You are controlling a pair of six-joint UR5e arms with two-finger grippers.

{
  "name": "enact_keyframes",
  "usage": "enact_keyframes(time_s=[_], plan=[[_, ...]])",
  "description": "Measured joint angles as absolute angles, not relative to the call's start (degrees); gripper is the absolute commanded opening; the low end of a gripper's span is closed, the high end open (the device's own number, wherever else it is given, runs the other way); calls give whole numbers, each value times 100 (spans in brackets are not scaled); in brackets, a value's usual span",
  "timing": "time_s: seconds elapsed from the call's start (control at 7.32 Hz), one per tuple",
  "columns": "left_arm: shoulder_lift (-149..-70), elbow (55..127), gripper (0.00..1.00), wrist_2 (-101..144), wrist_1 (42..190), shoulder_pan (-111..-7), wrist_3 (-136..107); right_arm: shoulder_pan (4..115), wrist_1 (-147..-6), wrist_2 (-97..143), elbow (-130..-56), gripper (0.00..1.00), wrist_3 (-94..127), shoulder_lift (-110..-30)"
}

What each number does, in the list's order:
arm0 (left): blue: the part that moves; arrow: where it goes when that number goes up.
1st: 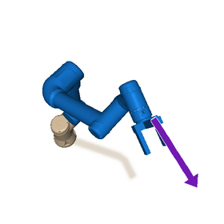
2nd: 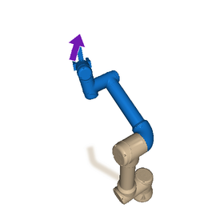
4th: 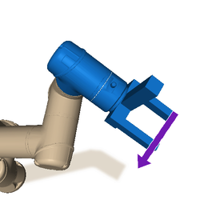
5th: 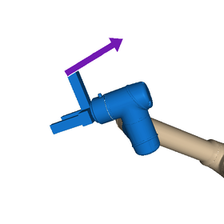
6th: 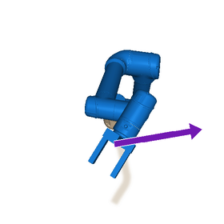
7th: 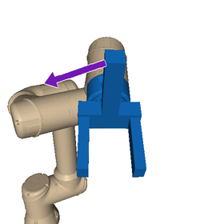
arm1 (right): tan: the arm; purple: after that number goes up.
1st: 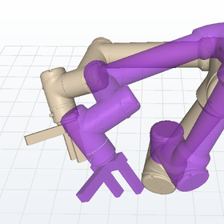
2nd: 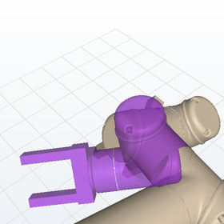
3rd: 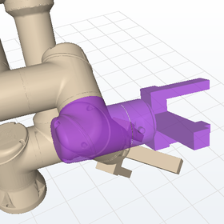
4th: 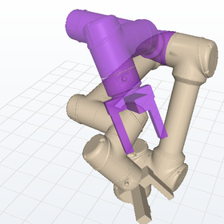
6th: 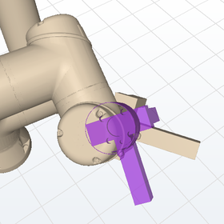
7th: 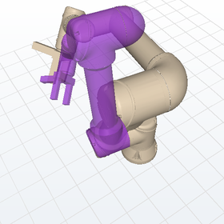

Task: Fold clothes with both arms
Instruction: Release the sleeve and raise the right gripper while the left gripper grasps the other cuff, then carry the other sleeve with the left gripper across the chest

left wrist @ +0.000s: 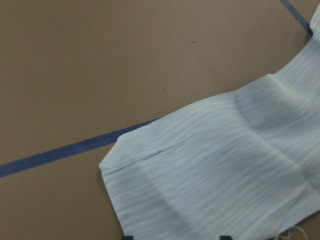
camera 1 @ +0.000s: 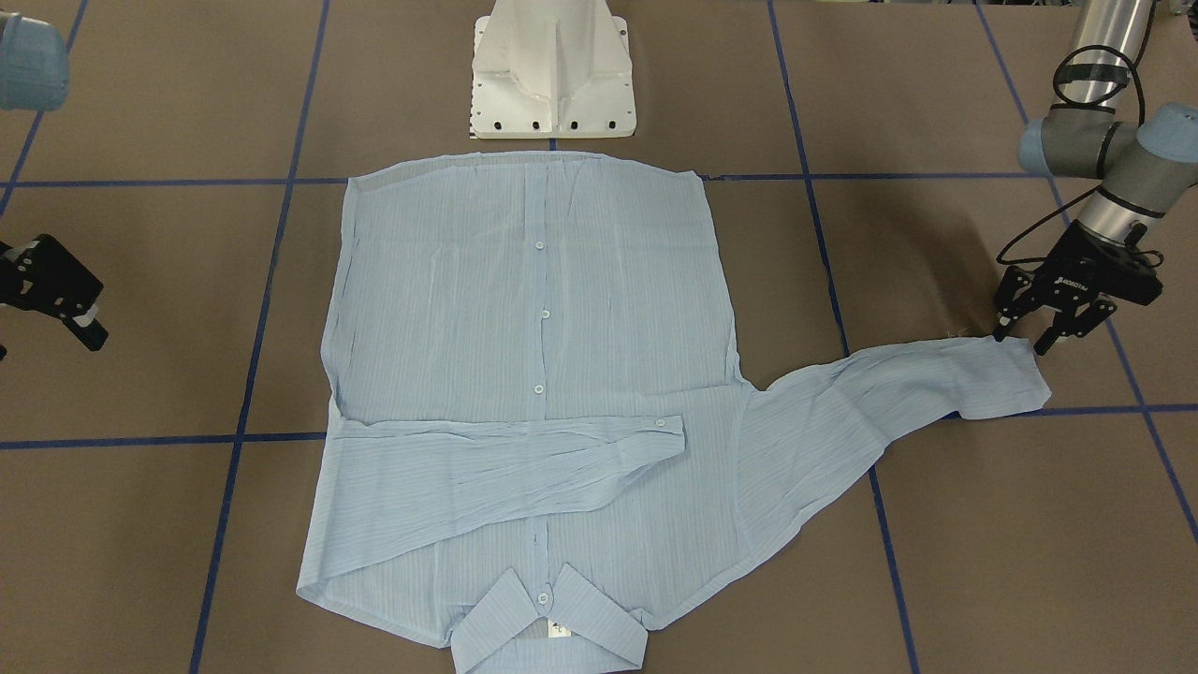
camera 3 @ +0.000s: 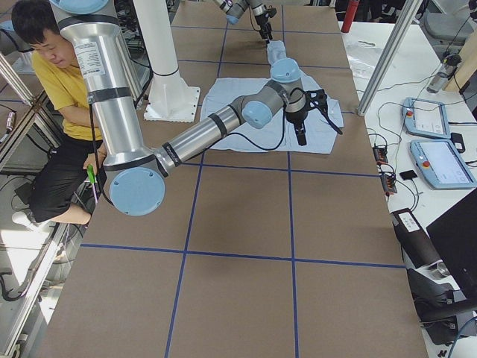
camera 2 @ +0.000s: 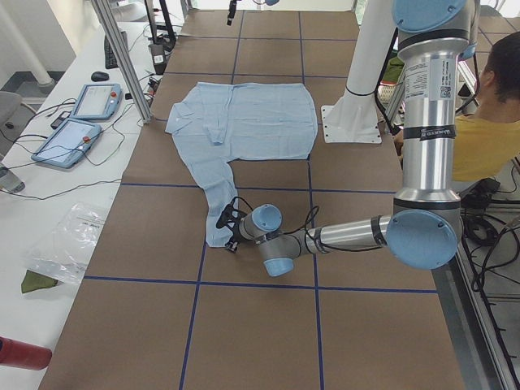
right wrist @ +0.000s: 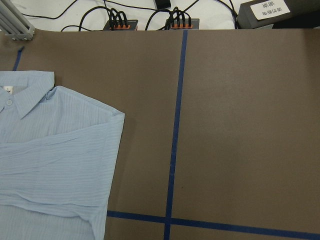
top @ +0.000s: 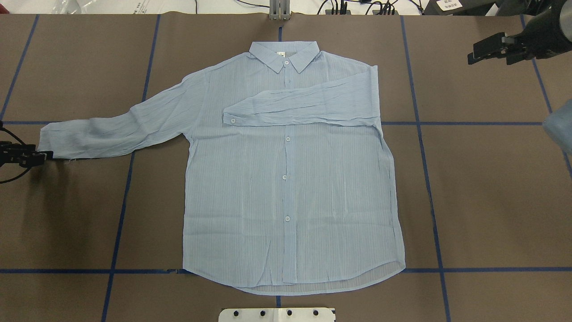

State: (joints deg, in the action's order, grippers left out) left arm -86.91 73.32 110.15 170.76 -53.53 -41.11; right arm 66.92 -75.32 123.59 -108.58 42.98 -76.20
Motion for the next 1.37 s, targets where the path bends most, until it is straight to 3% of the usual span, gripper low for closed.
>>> enact_keyframes(time_s=[0.27, 0.55, 0.68, 0.82, 0.96, 1.37], plan=[[-8687, 7331, 51, 10975, 17071, -5341, -4106, 6689, -7532, 12352, -10847, 100, 4298, -7620], [-8684, 7330, 49, 10964, 17072, -5302, -4102, 6689, -7532, 12349, -10839, 100, 4298, -7620], [-8684, 7330, 38, 10963, 17075, -5277, -4099, 6688, -7532, 12349, -10838, 100, 4298, -7620], [-8675, 7330, 9, 10966, 17076, -5259, -4097, 6688, -7532, 12347, -10837, 100, 4298, -7620], [-8664, 7338, 0, 10970, 17079, -5250, -4096, 6688, -7532, 12345, -10837, 100, 4298, -7620], [-8649, 7472, 0, 11027, 17070, -5240, -4072, 6689, -7532, 12341, -10837, 100, 4303, -7620]])
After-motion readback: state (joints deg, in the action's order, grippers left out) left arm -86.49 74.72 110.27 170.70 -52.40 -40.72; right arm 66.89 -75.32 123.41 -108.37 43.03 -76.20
